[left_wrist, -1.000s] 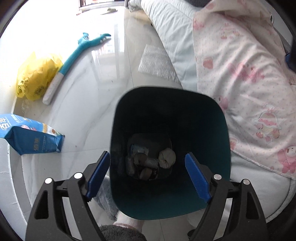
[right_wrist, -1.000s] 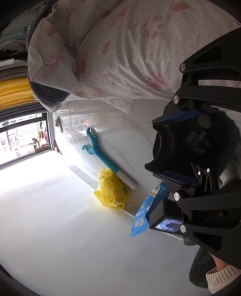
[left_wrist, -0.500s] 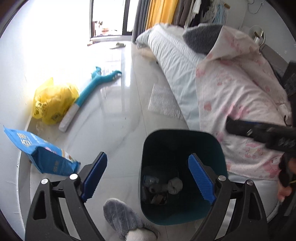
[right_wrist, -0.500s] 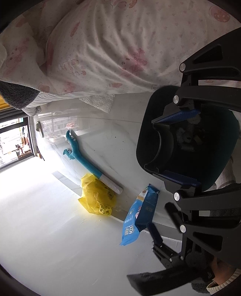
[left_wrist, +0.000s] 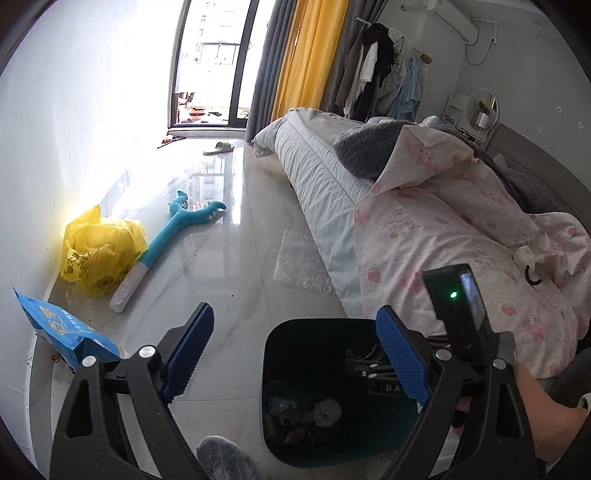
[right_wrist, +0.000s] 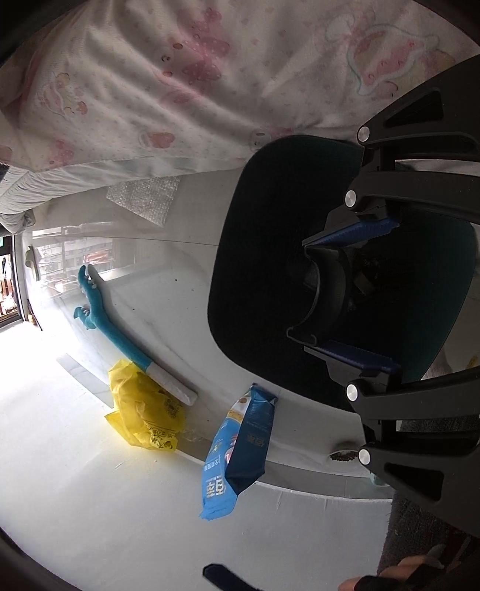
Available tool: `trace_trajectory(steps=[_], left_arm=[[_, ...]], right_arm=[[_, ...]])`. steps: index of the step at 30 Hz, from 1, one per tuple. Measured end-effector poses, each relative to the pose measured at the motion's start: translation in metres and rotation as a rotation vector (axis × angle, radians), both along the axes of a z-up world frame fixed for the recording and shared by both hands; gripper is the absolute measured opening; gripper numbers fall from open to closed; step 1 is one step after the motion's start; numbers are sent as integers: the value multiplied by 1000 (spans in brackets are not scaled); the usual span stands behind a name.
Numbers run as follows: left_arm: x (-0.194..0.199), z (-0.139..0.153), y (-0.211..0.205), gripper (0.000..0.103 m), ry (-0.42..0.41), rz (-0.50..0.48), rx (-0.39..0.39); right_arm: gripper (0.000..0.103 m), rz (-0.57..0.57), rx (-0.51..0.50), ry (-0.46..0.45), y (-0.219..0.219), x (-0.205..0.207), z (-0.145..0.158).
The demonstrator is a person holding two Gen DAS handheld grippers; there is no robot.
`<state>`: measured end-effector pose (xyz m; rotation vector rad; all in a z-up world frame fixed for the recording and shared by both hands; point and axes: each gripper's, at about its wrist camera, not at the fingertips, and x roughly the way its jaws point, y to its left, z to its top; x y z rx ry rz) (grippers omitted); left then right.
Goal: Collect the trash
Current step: 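Move both tools back from the bin toward the white tissue ball on the duvet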
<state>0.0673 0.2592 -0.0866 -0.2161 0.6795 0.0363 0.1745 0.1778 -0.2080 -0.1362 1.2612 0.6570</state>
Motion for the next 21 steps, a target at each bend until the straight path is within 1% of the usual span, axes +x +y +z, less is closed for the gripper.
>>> trace_trajectory(steps=[4,9,10,11,13,15,17,21], left_arm=[[-3,19,-6,91,-41,-2,21],[-9,46,-19,91,-96,-30,65],[-9,51,-22,91,-101,-38,75],[-10,55,-24,91,-108,-45,84],[-12,62,-28,91,-125,-59,90],[-13,68,-30,91,-136,-65,90],[-12,72,-29,91,-149,-70,73],[-10,79,-29,92,-156,-74,55]], right_arm=[[51,19,-43,3,7,-2,-7],[51,3,-84,11,4,0,-13],[53,3,-85,14,3,0,-14],[60,2,-85,17,2,0,-15],[65,1,-91,11,2,-1,-15],[67,2,-97,4,0,-1,-12],[71,1,-87,-1,-2,-2,-8],[74,12,-47,-29,-4,-5,6]])
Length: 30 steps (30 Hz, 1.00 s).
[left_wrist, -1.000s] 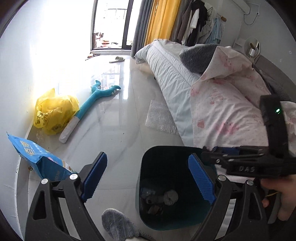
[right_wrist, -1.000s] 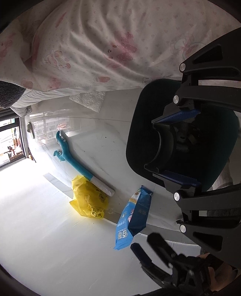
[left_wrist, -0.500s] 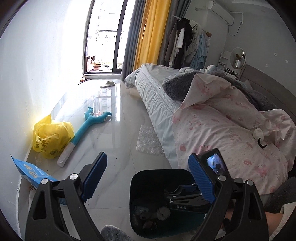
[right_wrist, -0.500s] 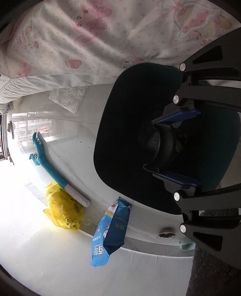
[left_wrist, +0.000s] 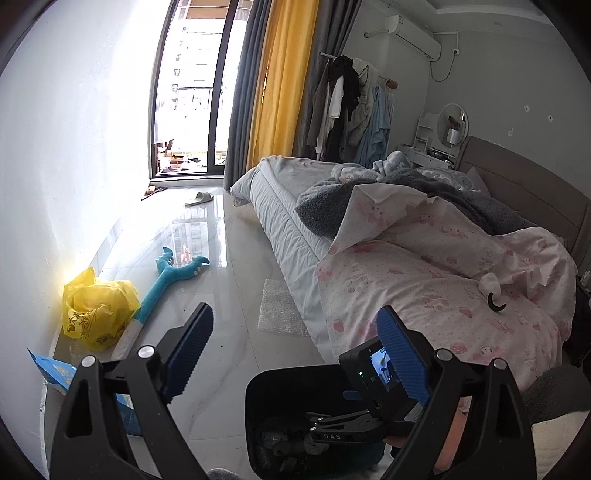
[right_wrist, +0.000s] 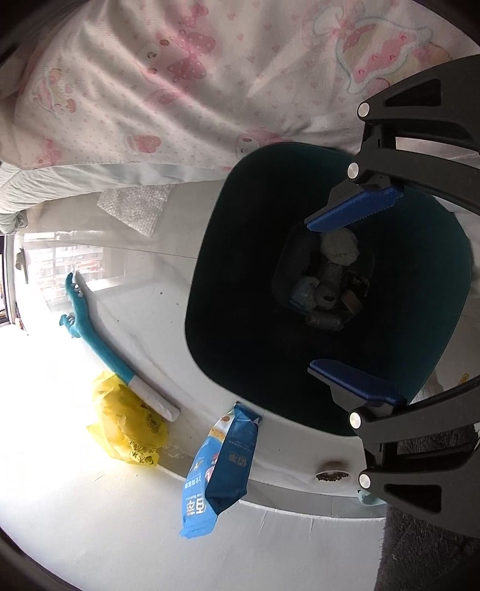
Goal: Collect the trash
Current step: 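Move both tools back from the bin toward the white tissue ball on the duvet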
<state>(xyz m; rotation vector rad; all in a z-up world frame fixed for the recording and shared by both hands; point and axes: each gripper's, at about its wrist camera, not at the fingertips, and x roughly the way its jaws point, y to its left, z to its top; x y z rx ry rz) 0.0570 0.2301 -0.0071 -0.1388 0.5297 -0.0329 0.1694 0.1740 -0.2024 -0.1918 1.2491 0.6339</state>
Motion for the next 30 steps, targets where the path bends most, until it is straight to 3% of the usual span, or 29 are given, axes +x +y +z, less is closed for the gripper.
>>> trace_trajectory(steps=[3,11,17,30], left_arm=[[1,8,-5,93,-5,-5,19],[5,32,-13,96,-60,-6,-43],[16,34,-29,97,-50,-38,-55],[40,36,-76,97,-47,-138,-49]], right_arm=[[75,16,27,-42,1,-4,16],[77,56,89,-201,-14,-14,75],[78,62,119,-298,-40,-18,112],[78,-47,160,-384,-124,-2,147]])
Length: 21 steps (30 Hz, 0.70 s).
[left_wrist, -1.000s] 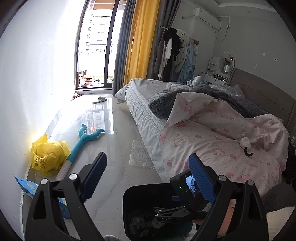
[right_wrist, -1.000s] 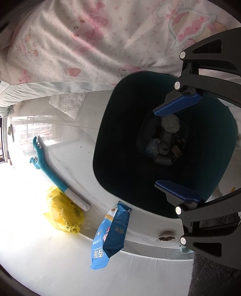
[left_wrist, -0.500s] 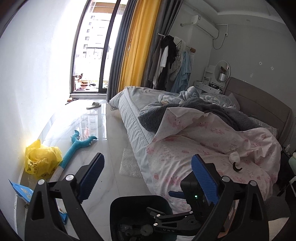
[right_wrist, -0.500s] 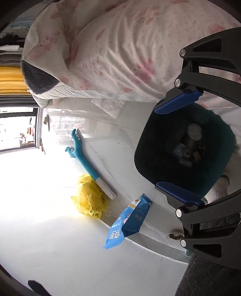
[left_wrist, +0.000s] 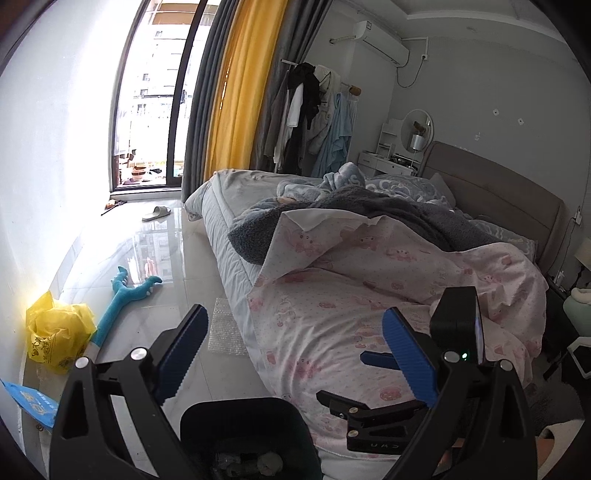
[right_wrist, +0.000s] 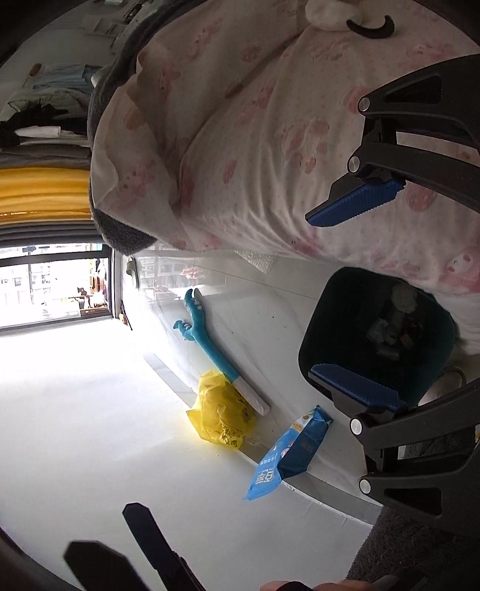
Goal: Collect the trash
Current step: 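Move both tools back from the bin toward the white tissue ball on the duvet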
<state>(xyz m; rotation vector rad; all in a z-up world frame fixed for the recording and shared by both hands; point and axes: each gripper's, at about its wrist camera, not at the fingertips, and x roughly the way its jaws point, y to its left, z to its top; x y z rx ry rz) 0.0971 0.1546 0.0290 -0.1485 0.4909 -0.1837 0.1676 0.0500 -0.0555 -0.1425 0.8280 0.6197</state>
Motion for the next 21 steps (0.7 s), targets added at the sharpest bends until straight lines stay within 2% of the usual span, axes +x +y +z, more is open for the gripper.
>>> trace_trajectory(steps=[5,10,14,21], left_arm=[[8,-2,-25,97,0,-76,-14],[16,-6,-48,97,-5,-125,19],[24,-10,-61,97,2,-159,-1],[35,-20,-89,97,19,-212,12]], right_arm=[[78,-82,-4,-14,-42,10,7],[81,-175,28,-15,-82,24,16],[84,-212,32,-33,-102,28,23],[88,-256,19,-43,-127,34,24]])
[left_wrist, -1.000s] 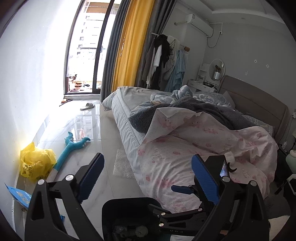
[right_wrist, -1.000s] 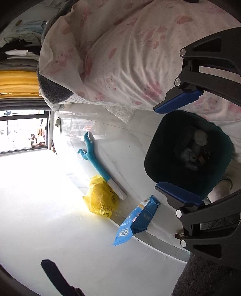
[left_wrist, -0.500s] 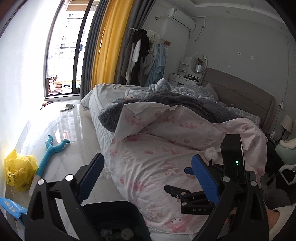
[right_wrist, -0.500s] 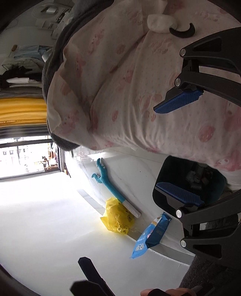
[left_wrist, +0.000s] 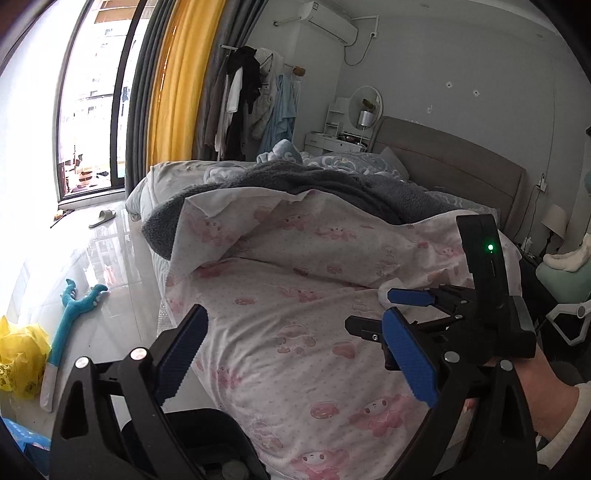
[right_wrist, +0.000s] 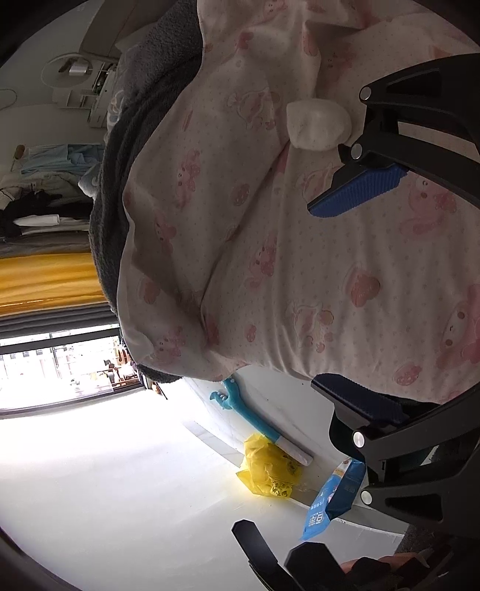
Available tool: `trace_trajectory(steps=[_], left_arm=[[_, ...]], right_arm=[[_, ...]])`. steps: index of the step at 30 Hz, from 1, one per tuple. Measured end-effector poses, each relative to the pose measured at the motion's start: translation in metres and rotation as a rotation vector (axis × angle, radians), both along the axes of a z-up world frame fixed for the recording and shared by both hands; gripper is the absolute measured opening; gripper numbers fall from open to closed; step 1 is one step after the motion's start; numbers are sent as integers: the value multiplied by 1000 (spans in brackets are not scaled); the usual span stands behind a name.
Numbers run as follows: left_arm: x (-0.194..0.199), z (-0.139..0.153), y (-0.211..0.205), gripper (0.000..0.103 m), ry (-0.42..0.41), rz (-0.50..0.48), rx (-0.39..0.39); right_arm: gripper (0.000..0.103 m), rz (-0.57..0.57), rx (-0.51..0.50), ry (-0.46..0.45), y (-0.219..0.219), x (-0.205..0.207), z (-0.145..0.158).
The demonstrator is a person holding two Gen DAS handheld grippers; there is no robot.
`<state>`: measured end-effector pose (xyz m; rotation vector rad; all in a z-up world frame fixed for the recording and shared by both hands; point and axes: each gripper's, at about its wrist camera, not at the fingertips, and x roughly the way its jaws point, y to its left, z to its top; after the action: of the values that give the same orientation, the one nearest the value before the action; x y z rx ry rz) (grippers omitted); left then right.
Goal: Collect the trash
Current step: 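Move both tools back from the bin toward the white tissue ball on the duvet, then close the right gripper on the white tissue ball on the duvet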
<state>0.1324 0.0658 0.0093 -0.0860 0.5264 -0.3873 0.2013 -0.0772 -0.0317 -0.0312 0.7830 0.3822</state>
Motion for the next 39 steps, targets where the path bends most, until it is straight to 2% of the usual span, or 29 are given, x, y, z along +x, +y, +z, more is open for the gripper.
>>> trace_trajectory(steps=[12,18,21,30,36,39], left_arm=[[15,-16,-51,97,18,-114,61],[21,-19,-67,97,13,-142,41],[27,-21,-73,97,19,-159,25],[39,-39,-107,97,55,-227,48],[44,-51,-132,97,84,-293,45],[46,-57,-143,97,97,-325,47]], right_arm=[[89,-74,-19,23,-53,31,-17],[89,-104,-13,28,-76,44,-23],[89,-124,29,45,-92,54,-28],[89,-174,85,84,-130,70,-47],[89,-164,205,138,-151,81,-57],[89,-141,206,141,-156,85,-58]])
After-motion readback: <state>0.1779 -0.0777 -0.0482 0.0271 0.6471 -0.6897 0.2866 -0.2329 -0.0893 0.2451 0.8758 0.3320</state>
